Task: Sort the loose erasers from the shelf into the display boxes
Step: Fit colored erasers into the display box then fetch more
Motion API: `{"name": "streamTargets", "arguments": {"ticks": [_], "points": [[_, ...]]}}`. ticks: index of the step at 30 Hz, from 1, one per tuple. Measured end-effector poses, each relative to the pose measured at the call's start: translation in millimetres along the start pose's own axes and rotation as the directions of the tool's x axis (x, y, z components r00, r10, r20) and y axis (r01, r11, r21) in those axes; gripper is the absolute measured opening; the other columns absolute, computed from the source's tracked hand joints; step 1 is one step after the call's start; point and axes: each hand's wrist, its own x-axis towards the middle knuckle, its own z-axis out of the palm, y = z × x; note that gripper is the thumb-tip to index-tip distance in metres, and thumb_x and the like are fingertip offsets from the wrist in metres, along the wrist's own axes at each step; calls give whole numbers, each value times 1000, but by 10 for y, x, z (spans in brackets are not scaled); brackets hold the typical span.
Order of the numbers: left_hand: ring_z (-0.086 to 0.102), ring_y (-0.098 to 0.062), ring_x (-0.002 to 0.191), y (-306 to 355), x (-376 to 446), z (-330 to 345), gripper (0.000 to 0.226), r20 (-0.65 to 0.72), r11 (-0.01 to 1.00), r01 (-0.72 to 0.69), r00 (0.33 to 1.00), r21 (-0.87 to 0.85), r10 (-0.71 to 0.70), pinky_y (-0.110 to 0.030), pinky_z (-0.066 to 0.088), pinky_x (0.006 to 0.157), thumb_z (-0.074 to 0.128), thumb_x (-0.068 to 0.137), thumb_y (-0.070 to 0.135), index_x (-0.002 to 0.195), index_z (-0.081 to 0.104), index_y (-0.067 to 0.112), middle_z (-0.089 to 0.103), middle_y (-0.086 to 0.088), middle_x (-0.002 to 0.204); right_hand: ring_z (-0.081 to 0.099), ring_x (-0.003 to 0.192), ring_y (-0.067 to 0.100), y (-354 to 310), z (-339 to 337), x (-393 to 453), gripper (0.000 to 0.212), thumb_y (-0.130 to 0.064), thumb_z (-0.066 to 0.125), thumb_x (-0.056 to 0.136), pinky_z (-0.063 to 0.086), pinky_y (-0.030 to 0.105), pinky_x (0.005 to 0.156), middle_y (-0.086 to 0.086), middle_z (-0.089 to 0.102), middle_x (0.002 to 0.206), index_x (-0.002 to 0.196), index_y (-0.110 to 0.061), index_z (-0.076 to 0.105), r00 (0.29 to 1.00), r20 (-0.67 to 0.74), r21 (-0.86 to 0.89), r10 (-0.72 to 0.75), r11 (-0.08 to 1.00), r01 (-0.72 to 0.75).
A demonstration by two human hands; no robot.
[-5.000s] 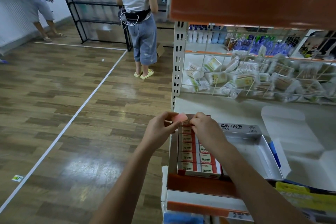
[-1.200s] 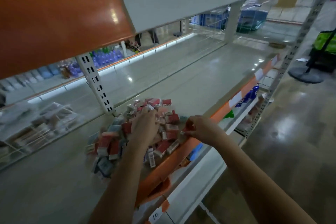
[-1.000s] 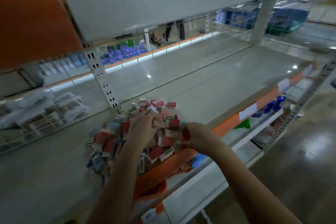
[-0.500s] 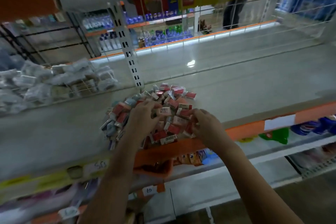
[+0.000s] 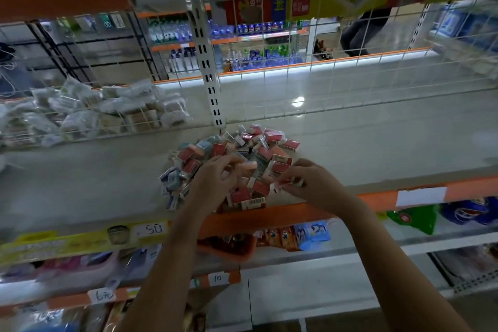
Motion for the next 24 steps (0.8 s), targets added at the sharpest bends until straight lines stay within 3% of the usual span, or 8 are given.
{"name": "streamTargets", "arguments": {"ticks": [3,6,10,15,20,24], "points": [[62,-3,79,-42,-21,-54,28,13,993,69,998,-91,-68,-15,46,65,50,94,38,112,63,21,66,9,95,58,78,8,-57,-49,3,9,-28,58,90,45,13,64,-10,58,91,93,-28,66,995,-78,199,59,979,-43],[65,-8,70,-60,-45,-143,11,54,963,113,993,-246,-103,-19,50,61,50,95,30,95,62,29,67,10,77,67,73,24,-206,-46,31,24,-30,52,93,53,35,68,6,69,78,86,-13,68,973,-110,494,204,861,-124],[58,5,56,-74,-127,-310,14,65,910,142,990,-391,-126,-9,42,50,52,94,24,90,61,34,67,13,70,70,72,19,-449,-2,85,33,-30,52,92,58,26,66,12,71,84,97,-2,67,971,-29,741,238,657,-139],[63,-1,58,-143,-329,-606,14,34,867,155,987,-473,-157,-12,44,50,54,94,17,95,64,26,65,-2,83,70,74,23,-777,149,230,20,-25,54,91,58,33,72,10,70,84,97,-10,66,982,73,801,175,577,-162],[63,-5,63,-374,-643,-1128,23,13,873,193,978,-448,-210,-18,47,55,50,97,14,97,65,32,68,5,76,67,60,13,-1300,414,482,11,-19,56,90,53,19,52,-1,68,64,92,-15,66,993,102,829,59,547,-117],[64,-7,69,-731,-1035,-1679,17,17,837,283,950,-468,-312,-20,50,60,53,96,21,99,63,34,68,8,74,68,61,19,-1907,807,702,14,-13,55,91,55,23,52,5,70,73,90,-18,68,981,191,869,-26,470,-157]]}}
